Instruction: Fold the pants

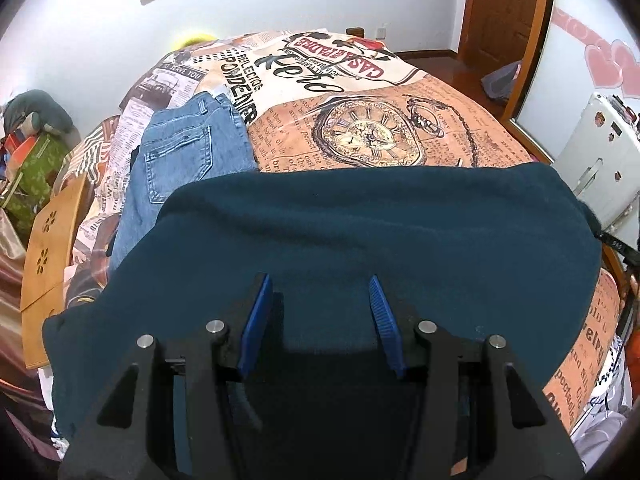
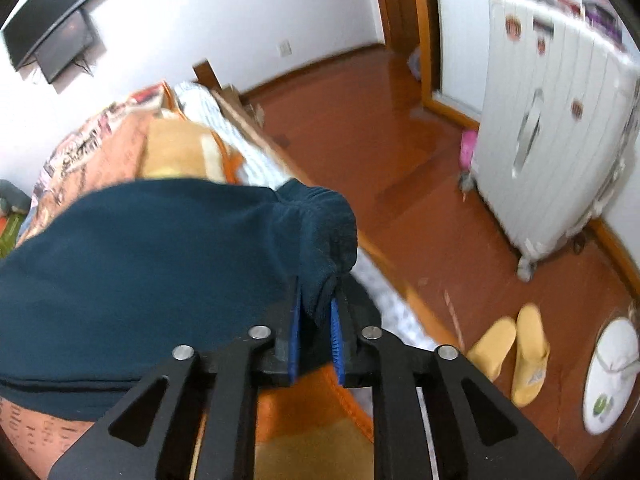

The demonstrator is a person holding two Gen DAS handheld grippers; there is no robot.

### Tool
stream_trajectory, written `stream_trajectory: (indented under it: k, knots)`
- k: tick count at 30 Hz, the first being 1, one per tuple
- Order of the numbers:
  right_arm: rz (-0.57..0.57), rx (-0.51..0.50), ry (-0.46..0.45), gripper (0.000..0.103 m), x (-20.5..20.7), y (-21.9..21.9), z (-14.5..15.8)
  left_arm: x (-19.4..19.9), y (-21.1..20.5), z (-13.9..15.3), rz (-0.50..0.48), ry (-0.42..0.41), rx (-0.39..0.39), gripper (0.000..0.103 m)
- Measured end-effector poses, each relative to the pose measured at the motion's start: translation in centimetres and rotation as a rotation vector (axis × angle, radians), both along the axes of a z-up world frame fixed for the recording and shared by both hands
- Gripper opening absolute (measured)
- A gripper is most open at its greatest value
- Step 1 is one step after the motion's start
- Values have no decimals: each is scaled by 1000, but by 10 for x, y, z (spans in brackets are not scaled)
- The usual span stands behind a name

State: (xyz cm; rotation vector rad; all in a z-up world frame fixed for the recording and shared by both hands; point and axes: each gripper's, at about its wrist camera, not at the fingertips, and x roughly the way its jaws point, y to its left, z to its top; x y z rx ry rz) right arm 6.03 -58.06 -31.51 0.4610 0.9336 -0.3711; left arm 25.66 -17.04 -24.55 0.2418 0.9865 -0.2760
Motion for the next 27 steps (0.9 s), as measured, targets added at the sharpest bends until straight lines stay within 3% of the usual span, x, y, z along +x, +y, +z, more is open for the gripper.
stream_trajectory:
  k: [2, 8, 10, 15, 20, 23, 27]
  knots:
    - [-26, 6, 27, 26, -1, -5, -8, -1, 3, 1, 3, -5, 5, 51]
    - [-48, -128, 167, 30, -9, -14, -3, -2, 11, 5, 23, -22, 3, 51]
    - [-36, -147, 169, 30, -12, -15, 7, -1, 14, 7, 31, -25, -10, 51]
    - [26, -174, 83, 31, -5, 5, 54, -4, 28, 21, 60, -57, -57, 51]
    - [176, -230, -77, 49, 21, 61, 111, -14, 58, 45, 109, -114, -87, 51]
    - [272, -250, -154, 60, 36, 101, 137, -19, 83, 55, 150, -139, -87, 58]
    - [388, -225, -229, 65, 52, 151, 155, -26, 117, 56, 197, -136, -81, 64]
